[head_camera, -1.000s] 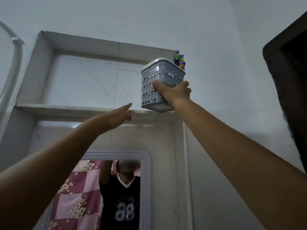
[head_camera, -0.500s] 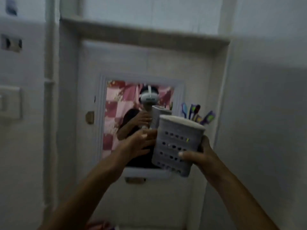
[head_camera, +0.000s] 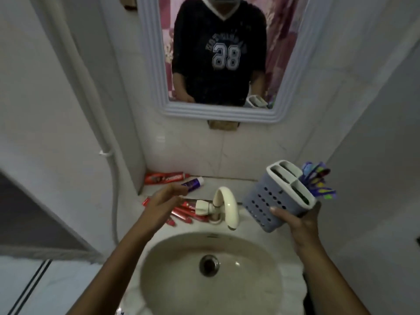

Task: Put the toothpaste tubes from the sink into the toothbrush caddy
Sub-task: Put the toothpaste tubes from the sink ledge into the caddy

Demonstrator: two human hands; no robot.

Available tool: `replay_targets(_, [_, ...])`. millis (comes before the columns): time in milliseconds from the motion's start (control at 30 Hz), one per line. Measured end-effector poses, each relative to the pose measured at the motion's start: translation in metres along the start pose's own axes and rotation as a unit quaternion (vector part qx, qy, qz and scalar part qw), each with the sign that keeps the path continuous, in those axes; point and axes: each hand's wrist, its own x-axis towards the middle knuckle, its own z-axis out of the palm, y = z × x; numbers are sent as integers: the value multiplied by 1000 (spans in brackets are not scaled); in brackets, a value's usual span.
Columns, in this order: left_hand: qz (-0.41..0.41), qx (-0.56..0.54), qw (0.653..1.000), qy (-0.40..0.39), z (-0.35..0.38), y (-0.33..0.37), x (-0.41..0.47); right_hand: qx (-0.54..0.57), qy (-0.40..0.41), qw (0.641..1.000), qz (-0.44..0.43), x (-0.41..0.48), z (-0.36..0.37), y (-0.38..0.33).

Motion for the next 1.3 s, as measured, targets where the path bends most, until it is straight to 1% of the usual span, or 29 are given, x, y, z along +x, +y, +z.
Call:
replay_targets(100, [-30, 68, 996, 40, -7, -37, 22, -47, 19, 999, -8, 16, 10, 11])
replay_targets(167, [-48, 115, 991, 42, -5, -64, 37, -61, 14, 998, -1, 27, 22, 25])
replay_targets(267, [-45, 195, 979, 46, 3, -85, 62, -86, -9, 996, 23, 44, 43, 45])
replay_targets(367, [-10, 319, 944, 80, 10, -85, 96, -119, -21, 991, 66, 60, 63, 66])
replay_targets(500, [60, 454, 886, 63, 14, -91, 140, -133, -28, 986, 102, 76, 81, 86])
replay_targets(533, [66, 467, 880, 54, 15, -94, 149, -134, -28, 985, 103, 79, 84, 90])
replay_targets(633, [44, 504, 863, 6, 19, -101, 167, -125, -34, 987, 92, 83, 88, 97])
replay_targets(767, [29, 518, 852, -60, 23, -104, 183, -111, -50, 988, 93, 87, 86, 101])
replay_targets(833, [56, 541, 836, -67, 21, -99, 187, -113, -56, 987, 95, 87, 84, 103])
replay_targets(867, [79, 546, 832, -57, 20, -96, 188, -115, -57, 987, 92, 87, 84, 102])
replay_targets(967, [154, 519, 840, -31, 19, -70, 187, -113, -59, 988, 90, 87, 85, 101])
replay_targets(1033, [216, 508, 834, -1, 21, -40, 187, -111, -56, 987, 99, 88, 86, 100])
replay_targets(1100, [291, 510, 809, 31, 27, -5, 189, -120, -52, 985, 111, 89, 87, 103])
replay_targets(1167, [358, 523, 772, 43, 40, 30, 191, -129, -54, 983, 115, 89, 84, 104])
replay_targets(1233, [398, 553, 732, 19, 60, 59, 195, -160, -68, 977, 125, 88, 82, 98])
replay_targets(1300, [428, 604, 672, -30, 84, 74, 204, -195, -108, 964, 142, 83, 82, 87])
